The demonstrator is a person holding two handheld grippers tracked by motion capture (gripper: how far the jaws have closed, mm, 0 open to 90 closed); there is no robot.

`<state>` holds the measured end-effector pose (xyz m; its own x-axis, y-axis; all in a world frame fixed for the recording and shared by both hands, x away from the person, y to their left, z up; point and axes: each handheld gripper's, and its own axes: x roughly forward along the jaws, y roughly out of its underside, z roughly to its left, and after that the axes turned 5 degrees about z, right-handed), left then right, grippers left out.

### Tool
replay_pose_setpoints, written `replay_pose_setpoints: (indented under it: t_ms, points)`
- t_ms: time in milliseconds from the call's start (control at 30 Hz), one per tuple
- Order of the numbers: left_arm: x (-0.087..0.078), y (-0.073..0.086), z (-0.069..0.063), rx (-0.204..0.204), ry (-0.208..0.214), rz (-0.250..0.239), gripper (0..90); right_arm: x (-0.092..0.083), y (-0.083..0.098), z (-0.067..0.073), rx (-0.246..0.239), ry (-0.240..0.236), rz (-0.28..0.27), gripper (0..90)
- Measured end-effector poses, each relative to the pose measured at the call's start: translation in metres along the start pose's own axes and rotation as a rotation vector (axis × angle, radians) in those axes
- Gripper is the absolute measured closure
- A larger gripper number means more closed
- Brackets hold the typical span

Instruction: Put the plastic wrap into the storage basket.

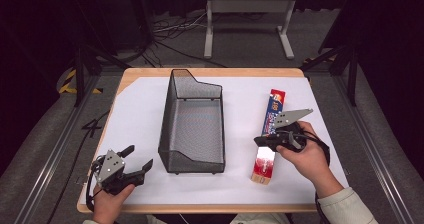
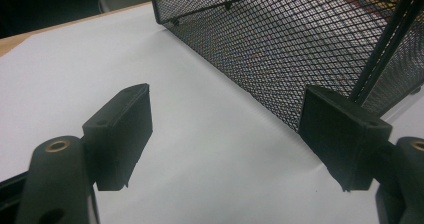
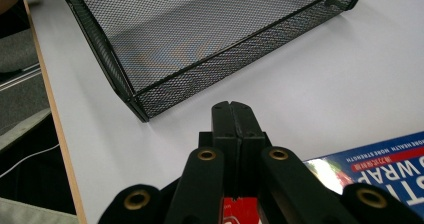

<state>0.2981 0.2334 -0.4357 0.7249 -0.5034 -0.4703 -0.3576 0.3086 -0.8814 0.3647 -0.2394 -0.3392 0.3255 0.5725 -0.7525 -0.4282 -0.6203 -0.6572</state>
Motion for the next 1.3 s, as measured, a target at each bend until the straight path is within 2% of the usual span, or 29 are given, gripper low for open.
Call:
replay_pose_setpoints:
  t_ms: [167,333,567,733,1300]
  points:
    - [-0.001,0.0,0.001,-0.004,-0.005,0.0,22.4,0.006,-0.007,0.004,-0.023,-0.008,0.022,90.0]
    - [0.0,0.0,0.001,-0.003,-0.006,0.0,22.4,0.019,-0.009,0.007,-0.037,-0.016,0.085,90.0]
    - [0.0,0.001,0.001,-0.006,-0.005,0.001,22.4,0.031,-0.006,0.008,-0.04,-0.034,0.139,90.0]
    - [0.0,0.0,0.001,-0.004,-0.005,0.002,22.4,0.042,-0.002,0.01,-0.046,-0.038,0.205,90.0]
    - [0.001,0.001,0.002,-0.007,-0.007,0.005,22.4,0.069,0.008,0.014,-0.057,-0.057,0.327,90.0]
